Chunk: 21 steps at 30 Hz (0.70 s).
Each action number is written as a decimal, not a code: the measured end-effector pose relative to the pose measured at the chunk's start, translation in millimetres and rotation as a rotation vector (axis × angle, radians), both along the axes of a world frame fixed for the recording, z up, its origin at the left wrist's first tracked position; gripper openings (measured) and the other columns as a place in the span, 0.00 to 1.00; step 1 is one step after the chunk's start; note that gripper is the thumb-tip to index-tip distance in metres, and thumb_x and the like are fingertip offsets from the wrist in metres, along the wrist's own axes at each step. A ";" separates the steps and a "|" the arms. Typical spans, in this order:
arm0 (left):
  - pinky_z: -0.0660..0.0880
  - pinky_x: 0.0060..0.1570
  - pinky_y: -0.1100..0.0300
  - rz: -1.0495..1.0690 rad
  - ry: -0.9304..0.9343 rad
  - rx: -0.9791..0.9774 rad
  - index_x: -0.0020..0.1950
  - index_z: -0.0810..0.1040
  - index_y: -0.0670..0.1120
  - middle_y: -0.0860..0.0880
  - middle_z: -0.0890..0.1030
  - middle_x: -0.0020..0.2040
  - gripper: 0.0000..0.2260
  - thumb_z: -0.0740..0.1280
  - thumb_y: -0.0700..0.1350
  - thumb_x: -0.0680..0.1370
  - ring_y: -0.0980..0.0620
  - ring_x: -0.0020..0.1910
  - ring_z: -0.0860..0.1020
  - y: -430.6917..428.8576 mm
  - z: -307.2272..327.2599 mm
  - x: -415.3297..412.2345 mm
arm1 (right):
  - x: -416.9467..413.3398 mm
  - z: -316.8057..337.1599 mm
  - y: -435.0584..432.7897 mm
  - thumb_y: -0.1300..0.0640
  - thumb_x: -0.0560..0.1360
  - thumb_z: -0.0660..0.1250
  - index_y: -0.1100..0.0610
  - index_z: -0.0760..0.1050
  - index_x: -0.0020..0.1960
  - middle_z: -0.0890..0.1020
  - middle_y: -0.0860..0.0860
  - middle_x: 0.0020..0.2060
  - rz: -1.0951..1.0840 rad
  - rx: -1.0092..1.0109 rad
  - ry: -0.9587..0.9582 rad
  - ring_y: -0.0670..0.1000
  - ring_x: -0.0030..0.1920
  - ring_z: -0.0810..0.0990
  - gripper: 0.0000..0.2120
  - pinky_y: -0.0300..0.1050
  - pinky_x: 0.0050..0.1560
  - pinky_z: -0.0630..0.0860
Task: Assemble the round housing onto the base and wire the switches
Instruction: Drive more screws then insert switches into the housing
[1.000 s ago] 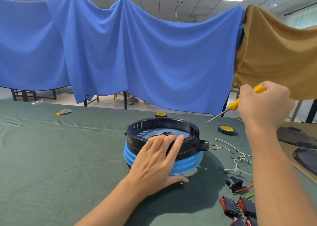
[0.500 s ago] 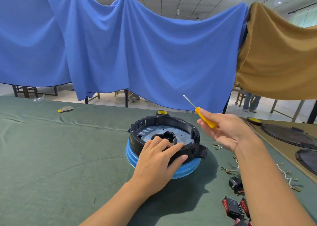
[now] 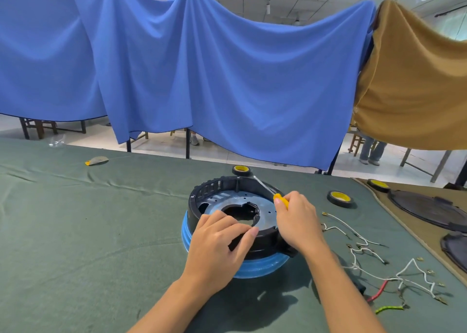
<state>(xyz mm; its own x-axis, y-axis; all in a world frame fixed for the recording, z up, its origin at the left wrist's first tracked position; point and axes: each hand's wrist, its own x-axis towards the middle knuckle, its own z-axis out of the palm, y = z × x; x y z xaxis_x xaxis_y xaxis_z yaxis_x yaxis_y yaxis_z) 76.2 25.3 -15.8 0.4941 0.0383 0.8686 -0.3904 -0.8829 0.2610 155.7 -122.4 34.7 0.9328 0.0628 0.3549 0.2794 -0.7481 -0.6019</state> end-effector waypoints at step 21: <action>0.66 0.44 0.55 0.257 -0.009 0.130 0.32 0.79 0.45 0.54 0.79 0.31 0.21 0.58 0.50 0.81 0.47 0.35 0.75 4.1 -2.1 -0.6 | -30.4 -22.2 -41.1 0.49 0.74 0.62 0.53 0.74 0.55 0.80 0.54 0.53 -0.262 -0.560 0.158 0.57 0.53 0.78 0.12 0.47 0.49 0.73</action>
<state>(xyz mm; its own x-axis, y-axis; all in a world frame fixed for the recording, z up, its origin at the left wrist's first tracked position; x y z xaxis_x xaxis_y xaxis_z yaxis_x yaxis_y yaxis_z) 75.6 29.3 -17.9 0.4752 0.0488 0.8785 -0.1516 -0.9790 0.1364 125.3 -163.4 12.4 0.9808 -0.0388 0.1910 -0.0162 -0.9928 -0.1184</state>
